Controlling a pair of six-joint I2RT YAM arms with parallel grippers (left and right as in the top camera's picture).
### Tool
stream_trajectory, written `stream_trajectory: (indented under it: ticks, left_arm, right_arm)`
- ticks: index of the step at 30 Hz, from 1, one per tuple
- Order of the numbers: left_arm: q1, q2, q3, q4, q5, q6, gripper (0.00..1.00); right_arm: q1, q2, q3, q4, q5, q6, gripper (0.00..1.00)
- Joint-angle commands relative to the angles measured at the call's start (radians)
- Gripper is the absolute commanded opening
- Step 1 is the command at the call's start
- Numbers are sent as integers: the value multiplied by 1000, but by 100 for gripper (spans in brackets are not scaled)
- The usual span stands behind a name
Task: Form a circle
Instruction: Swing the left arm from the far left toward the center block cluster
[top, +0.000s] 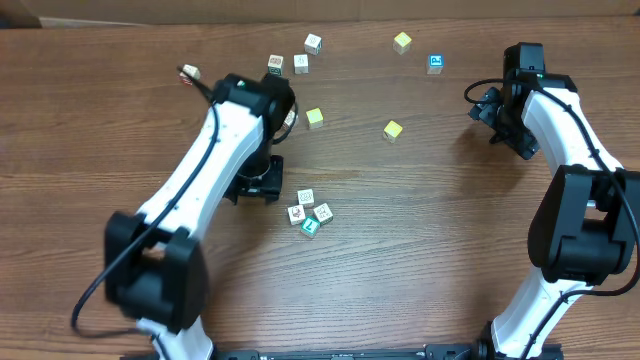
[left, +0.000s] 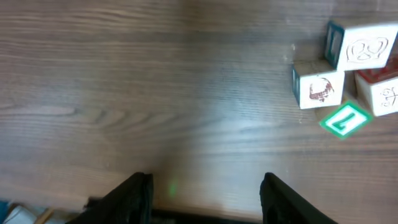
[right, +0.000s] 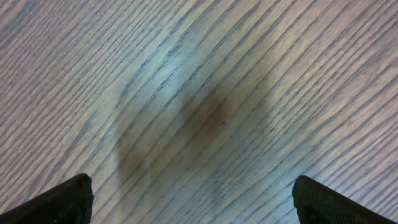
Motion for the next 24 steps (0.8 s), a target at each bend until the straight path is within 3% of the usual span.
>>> stream_trajectory:
  ticks: [1, 6, 10, 13, 18, 19, 22, 23, 24]
  left_arm:
    - [4, -221, -156, 106, -3, -67, 55]
    - [4, -369, -389, 369, 103, -142, 67]
    - [4, -326, -386, 402, 153, -170, 64]
    - [-10, -256, -373, 415, 151, -170, 68]
    - [-56, -176, -365, 492, 166, -169, 86]
    - [-64, -166, -366, 520, 179, -164, 100]
    - [-74, -151, -366, 599, 213, -89, 100]
    - [-74, -149, -366, 616, 220, -79, 91]
    - [-74, -149, -366, 625, 220, -81, 72]
  right_arm:
    - [2, -26, 0, 4, 3, 0, 100]
    - [2, -26, 0, 4, 3, 0, 100]
    - [2, -26, 0, 4, 3, 0, 100]
    - [2, -26, 0, 4, 3, 0, 100]
    - [2, -26, 0, 4, 3, 0, 100]
    - [2, -26, 0, 4, 3, 0, 100]
    - [2, -26, 0, 4, 3, 0, 100]
    - [2, -26, 0, 4, 3, 0, 100]
    - [2, -26, 0, 4, 3, 0, 100]
